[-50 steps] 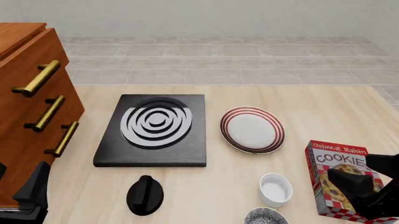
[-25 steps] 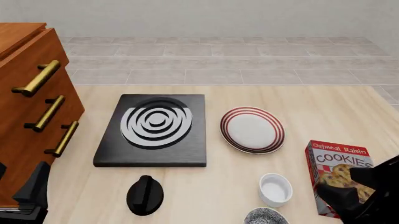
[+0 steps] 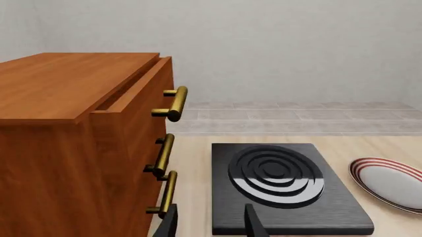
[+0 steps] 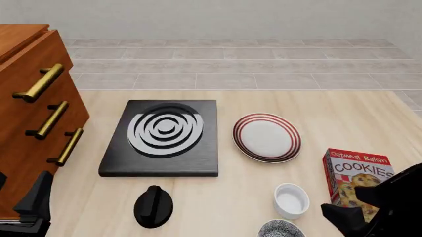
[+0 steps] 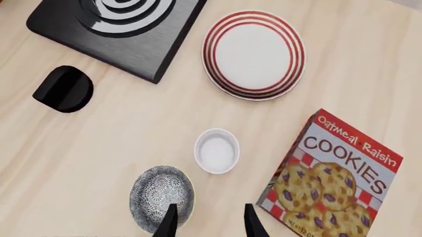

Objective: Pick the akita bowl next to the ramekin and place it on the plate.

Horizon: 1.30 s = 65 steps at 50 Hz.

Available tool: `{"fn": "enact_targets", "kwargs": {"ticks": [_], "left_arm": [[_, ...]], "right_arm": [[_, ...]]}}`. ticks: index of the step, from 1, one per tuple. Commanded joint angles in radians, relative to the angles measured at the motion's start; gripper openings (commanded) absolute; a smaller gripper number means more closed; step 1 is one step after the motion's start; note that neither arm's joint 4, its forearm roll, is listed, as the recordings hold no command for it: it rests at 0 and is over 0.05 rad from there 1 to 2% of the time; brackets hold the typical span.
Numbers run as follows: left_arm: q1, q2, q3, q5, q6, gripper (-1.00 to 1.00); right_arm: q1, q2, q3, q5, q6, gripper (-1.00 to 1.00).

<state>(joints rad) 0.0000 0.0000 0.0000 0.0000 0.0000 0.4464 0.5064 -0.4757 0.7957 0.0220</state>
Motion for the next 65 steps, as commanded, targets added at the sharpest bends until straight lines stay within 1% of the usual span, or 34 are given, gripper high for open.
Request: {"fn": "enact_targets", "kwargs": {"ticks": [1,26,39,44,48,53,65], "left_arm": [[0.0,0.0,0.0,0.0,0.0,1.0],[0.0,0.0,0.0,0.0,0.0,1.0],[0.0,0.0,0.0,0.0,0.0,1.0],[0.0,0.0,0.0,0.0,0.0,1.0],[0.0,0.0,0.0,0.0,0.0,1.0],[0.0,0.0,0.0,0.0,0.0,1.0],[0.0,0.0,0.0,0.0,0.0,1.0]], "right_arm": [[0.034,0.014,0.036,-0.036,0.023,1.0],[0.091,0.081,0.096,-0.14,0.067,1.0],[0.105,0.128,0.131,-0.199,0.075,1.0],[0.096,0.162,0.151,-0.223,0.098,1.0],[0.089,0.172,0.157,-0.232,0.102,1.0],[0.097,0.19,0.156,-0.24,0.13,1.0],[0.114,0.236,0.166,-0.281,0.148,1.0]]}}
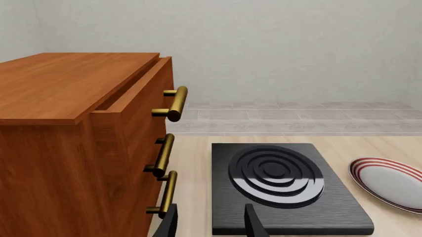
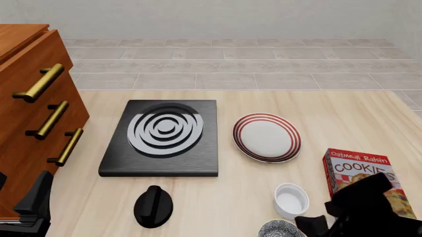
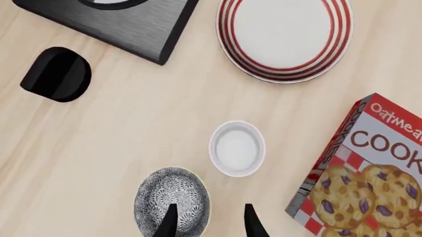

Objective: Pick the akita bowl next to the ramekin and place it on the plate.

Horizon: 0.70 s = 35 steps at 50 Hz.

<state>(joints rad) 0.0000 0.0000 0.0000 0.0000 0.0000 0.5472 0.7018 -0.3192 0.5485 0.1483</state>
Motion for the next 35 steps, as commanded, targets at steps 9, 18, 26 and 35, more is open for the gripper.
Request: {"fn": "enact_targets", "kwargs": {"ticks": [9,18,26,35], "left_arm": [[0.0,0.0,0.0,0.0,0.0,1.0],[0.0,0.0,0.0,0.0,0.0,1.0],[0.0,0.0,0.0,0.0,0.0,1.0],[0.0,0.0,0.0,0.0,0.0,1.0]], "right_arm": [[0.021,0.073,0.026,-0.073,0.024,1.0],[0.033,0.101,0.04,-0.096,0.047,1.0],[0.039,0.121,0.057,-0.117,0.053,1.0],[0.042,0.121,0.061,-0.113,0.051,1.0]]}}
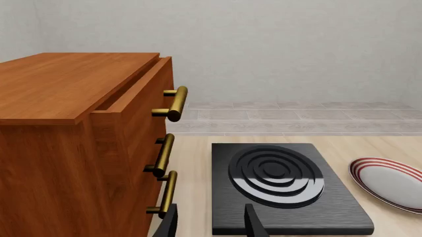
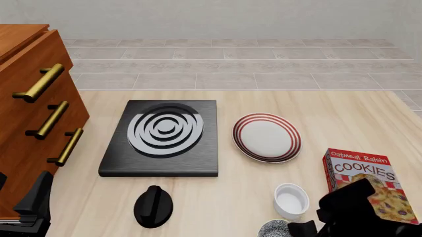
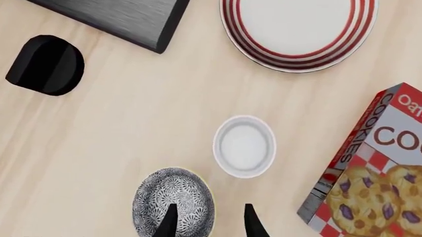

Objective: Pick the akita bowl next to the ramekin and place it on the plate.

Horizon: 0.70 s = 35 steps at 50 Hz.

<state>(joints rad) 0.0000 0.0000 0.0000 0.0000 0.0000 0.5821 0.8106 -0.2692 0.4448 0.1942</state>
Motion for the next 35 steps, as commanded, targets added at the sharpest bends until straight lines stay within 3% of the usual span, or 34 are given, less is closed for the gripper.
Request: {"fn": "enact_targets", "kwargs": {"ticks": [1,35], "left_arm": [[0.0,0.0,0.0,0.0,0.0,1.0],[0.0,0.0,0.0,0.0,0.0,1.0]], "right_arm": [[0.006,0.012,0.013,-0.011,0.004,1.0],[0.043,0.063,0.064,-0.084,0.032,1.0]]}}
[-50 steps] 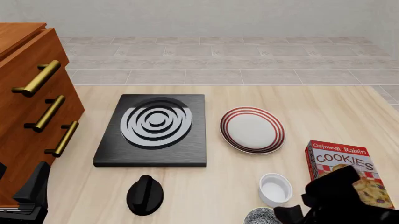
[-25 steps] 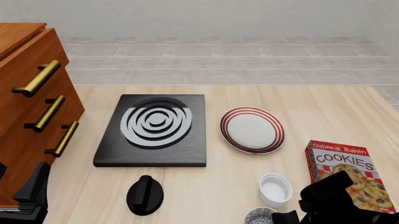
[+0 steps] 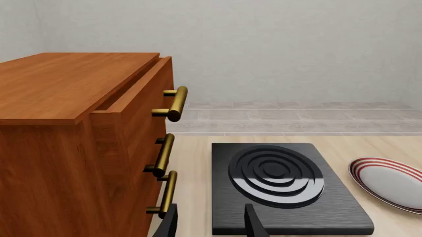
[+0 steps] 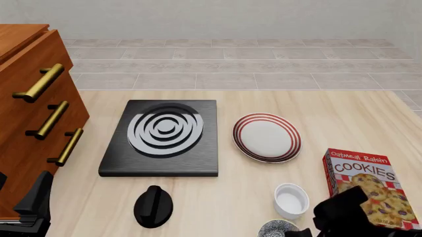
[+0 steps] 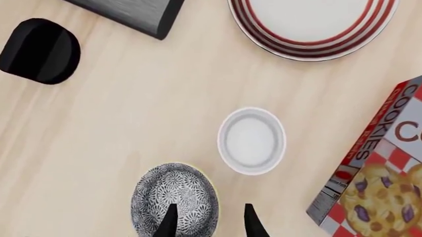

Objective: Pick the akita bowl next to the ramekin and place it on the plate.

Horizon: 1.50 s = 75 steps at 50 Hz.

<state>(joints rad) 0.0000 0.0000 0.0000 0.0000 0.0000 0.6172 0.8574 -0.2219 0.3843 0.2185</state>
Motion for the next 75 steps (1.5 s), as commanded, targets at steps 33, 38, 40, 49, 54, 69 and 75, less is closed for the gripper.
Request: {"fn": "enact_targets", "kwargs": {"ticks": [33,38,40,49,54,69,75], "left_arm": [[0.0,0.0,0.0,0.0,0.0,1.0],[0.0,0.0,0.0,0.0,0.0,1.0],[0.0,0.0,0.0,0.0,0.0,1.0],[0.0,0.0,0.0,0.0,0.0,1.0],[0.0,0.0,0.0,0.0,0.0,1.0],[0.0,0.0,0.0,0.0,0.0,1.0],[0.0,0.0,0.0,0.0,0.0,1.0]], "right_arm": [[0.016,0.074,0.054,-0.102,0.018,1.0],[0.018,0.079,0.059,-0.11,0.02,1.0],[0.017,0.082,0.06,-0.114,0.02,1.0],[0.015,0.091,0.067,-0.129,0.02,1.0],[0.018,0.096,0.07,-0.134,0.023,1.0],[0.026,0.125,0.082,-0.172,0.031,1.0],[0.024,0.14,0.091,-0.194,0.03,1.0]]}}
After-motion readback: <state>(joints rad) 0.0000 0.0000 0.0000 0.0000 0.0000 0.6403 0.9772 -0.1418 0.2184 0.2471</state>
